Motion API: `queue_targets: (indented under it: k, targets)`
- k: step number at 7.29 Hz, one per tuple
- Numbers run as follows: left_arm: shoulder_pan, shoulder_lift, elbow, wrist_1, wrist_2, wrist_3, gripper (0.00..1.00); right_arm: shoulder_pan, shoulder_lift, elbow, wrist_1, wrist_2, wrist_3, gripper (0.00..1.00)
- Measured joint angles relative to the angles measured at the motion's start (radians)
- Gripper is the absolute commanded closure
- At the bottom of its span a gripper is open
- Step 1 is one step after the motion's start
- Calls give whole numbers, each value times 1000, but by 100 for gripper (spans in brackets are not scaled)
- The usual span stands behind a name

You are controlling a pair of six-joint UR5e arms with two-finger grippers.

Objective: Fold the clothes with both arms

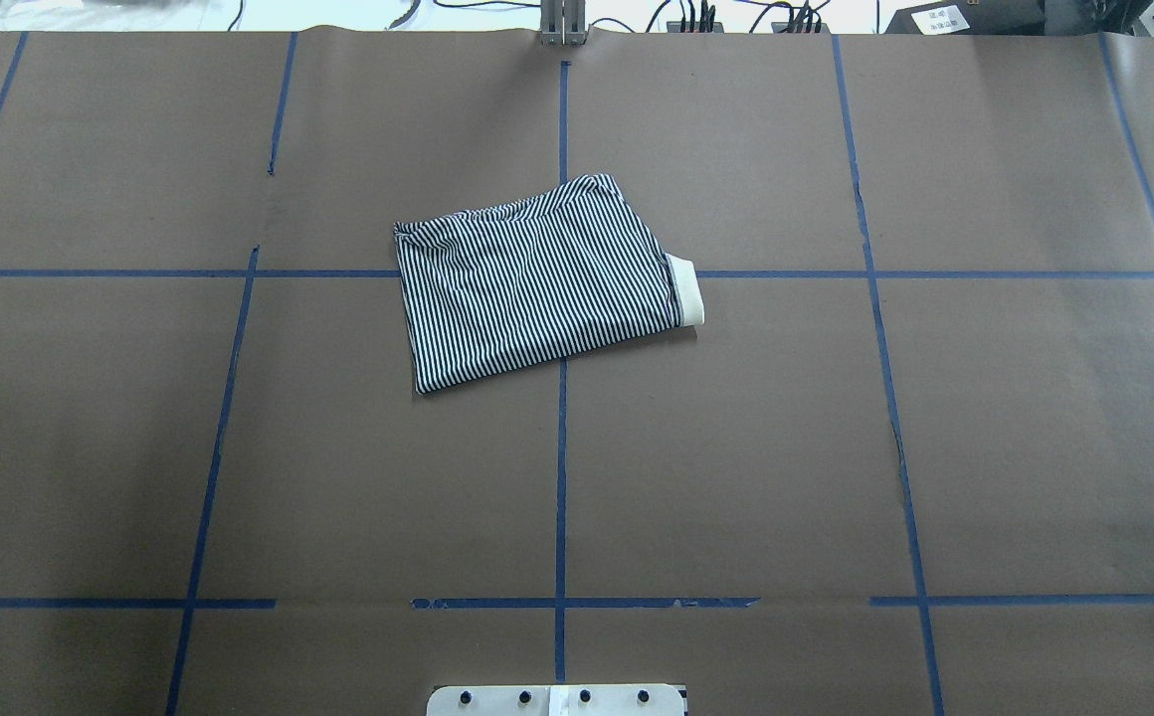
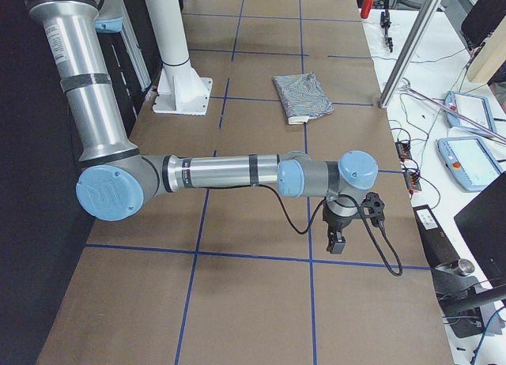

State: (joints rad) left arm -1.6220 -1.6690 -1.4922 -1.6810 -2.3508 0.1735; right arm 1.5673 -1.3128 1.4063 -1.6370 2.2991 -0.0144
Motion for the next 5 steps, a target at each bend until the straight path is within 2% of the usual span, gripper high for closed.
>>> queue_targets:
  k: [2, 5]
  targets:
    - [18, 17, 3, 9, 0, 2, 0, -11, -20, 3, 3, -2, 7, 0]
    - [34, 50, -81, 162, -9, -6, 0, -19, -33, -1, 2, 6, 11, 0]
